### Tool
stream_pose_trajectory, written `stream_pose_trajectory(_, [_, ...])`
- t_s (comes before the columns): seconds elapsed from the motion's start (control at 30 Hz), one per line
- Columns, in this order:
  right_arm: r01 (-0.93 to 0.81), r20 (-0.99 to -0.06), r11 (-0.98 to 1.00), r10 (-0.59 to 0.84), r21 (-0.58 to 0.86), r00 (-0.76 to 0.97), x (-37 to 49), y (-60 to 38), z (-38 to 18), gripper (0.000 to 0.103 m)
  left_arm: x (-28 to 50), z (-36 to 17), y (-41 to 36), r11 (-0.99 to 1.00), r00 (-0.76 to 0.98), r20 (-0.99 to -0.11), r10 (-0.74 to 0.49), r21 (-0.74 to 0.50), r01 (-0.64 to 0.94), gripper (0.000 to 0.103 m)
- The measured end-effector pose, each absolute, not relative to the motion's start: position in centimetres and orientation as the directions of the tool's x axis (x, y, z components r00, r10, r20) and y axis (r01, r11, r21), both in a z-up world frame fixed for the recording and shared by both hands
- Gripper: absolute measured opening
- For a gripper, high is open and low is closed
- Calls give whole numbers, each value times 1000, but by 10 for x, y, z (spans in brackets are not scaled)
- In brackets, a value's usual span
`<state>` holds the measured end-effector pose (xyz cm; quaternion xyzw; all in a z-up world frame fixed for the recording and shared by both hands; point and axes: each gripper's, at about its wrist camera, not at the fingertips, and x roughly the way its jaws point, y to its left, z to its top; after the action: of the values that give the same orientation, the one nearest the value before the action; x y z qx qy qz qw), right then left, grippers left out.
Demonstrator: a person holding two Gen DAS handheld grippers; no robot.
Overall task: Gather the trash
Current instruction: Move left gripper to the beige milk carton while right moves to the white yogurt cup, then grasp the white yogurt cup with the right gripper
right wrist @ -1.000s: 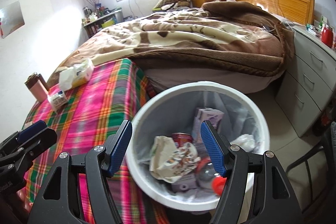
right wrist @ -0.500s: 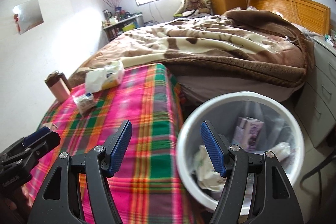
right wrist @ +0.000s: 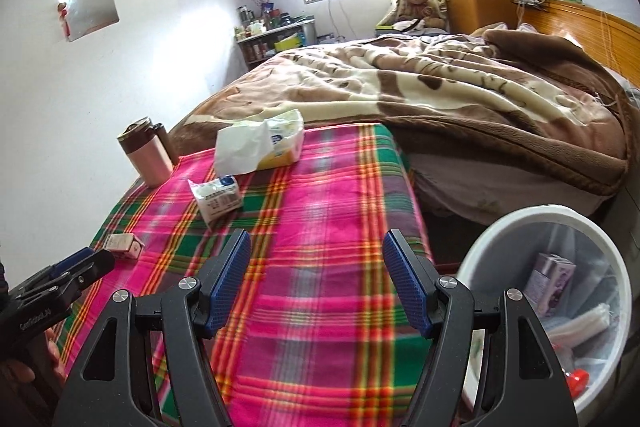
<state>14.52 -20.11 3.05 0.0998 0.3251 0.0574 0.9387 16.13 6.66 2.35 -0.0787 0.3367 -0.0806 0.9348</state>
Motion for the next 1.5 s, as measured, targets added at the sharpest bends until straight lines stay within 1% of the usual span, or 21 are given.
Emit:
stream_pose_trajectory(0.27, [-97,-618,968,224,231,753,173,-169,24,71,180,9,111,977,748,-650,-136,-212,-6,78])
stream_pose_trajectory(0.47, [-107,-627,961,248,254,739,198,-150,19,71,200,-4,132,970,717,-684,-135,-240,-46,80])
stream_pose_trajectory(0.63, [-119,-634,961,255,250,730,220,-132,17,71,214,-15,141,976,694,-712,-111,-211,-61,81])
stream_pose_trajectory(0.93, [-113,-676,959,265,260,688,259,-111,2,71,238,-28,152,979,664,-742,-92,-190,-77,81])
stream_pose_trajectory(1.03, [-104,-691,958,267,269,672,271,-107,-3,71,245,-35,157,976,640,-761,-109,-205,-78,81])
stream_pose_trajectory(1.13, [-88,-705,948,288,306,648,284,-105,-9,71,246,-37,158,979,639,-762,-104,-193,-70,81])
stream_pose_trajectory(1.23, [-88,-717,951,283,297,637,293,-101,-13,72,248,-42,159,976,619,-776,-122,-208,-68,81])
stream_pose_trajectory(1.27, [-81,-721,945,295,317,626,297,-102,-16,74,248,-43,160,975,616,-777,-125,-213,-70,81])
stream_pose_trajectory(1.3, [-72,-719,937,311,343,622,300,-104,-17,80,247,-44,160,974,616,-777,-127,-214,-70,81])
stream_pose_trajectory(1.37, [-48,-725,922,332,383,604,305,-105,-21,80,249,-45,160,974,612,-781,-129,-215,-70,81])
stream_pose_trajectory(1.5, [-43,-740,917,347,396,576,310,-97,-27,80,249,-45,162,974,610,-782,-125,-214,-75,81])
